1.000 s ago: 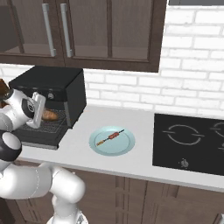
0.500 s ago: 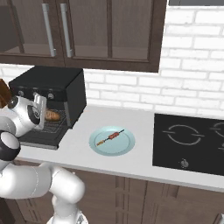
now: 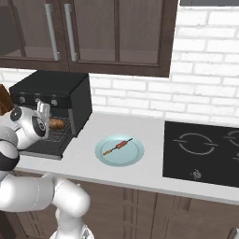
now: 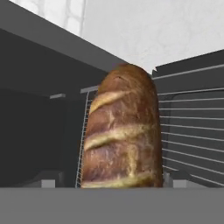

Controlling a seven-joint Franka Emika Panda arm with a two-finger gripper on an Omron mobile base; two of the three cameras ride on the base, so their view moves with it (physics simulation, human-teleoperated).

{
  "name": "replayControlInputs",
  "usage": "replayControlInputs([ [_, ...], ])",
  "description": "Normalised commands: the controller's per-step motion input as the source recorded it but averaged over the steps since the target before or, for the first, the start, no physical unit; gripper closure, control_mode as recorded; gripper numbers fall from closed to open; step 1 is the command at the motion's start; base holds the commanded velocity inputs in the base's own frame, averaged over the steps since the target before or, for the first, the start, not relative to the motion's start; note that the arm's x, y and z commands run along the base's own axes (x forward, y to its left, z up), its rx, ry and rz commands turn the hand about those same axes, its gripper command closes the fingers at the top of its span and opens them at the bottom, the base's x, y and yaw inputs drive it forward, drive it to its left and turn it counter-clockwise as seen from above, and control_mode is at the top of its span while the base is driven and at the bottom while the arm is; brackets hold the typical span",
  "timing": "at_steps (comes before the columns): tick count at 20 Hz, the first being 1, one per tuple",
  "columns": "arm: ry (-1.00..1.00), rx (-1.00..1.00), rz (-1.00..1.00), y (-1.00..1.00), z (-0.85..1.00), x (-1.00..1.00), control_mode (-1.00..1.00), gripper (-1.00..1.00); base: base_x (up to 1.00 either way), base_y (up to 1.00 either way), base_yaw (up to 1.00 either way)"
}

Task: Pick up the kebab skewer and baguette bread, and place them inside the toaster oven. Close the toaster oven door and start by setting the timer.

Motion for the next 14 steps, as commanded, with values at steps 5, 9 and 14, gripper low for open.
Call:
replayControlInputs([
  [5,0.02,0.02,0.00,0.00,0.19,0.00,-1.00,-1.00,0.00,0.00,0.00],
  [9,0.02,0.04,0.00,0.00,0.37,-0.03,-1.00,-1.00,0.00,0.00,0.00],
  [14,0.04,0.01,0.00,-0.27,0.38,-0.67,-1.00,-1.00,0.00,0.00,0.00],
])
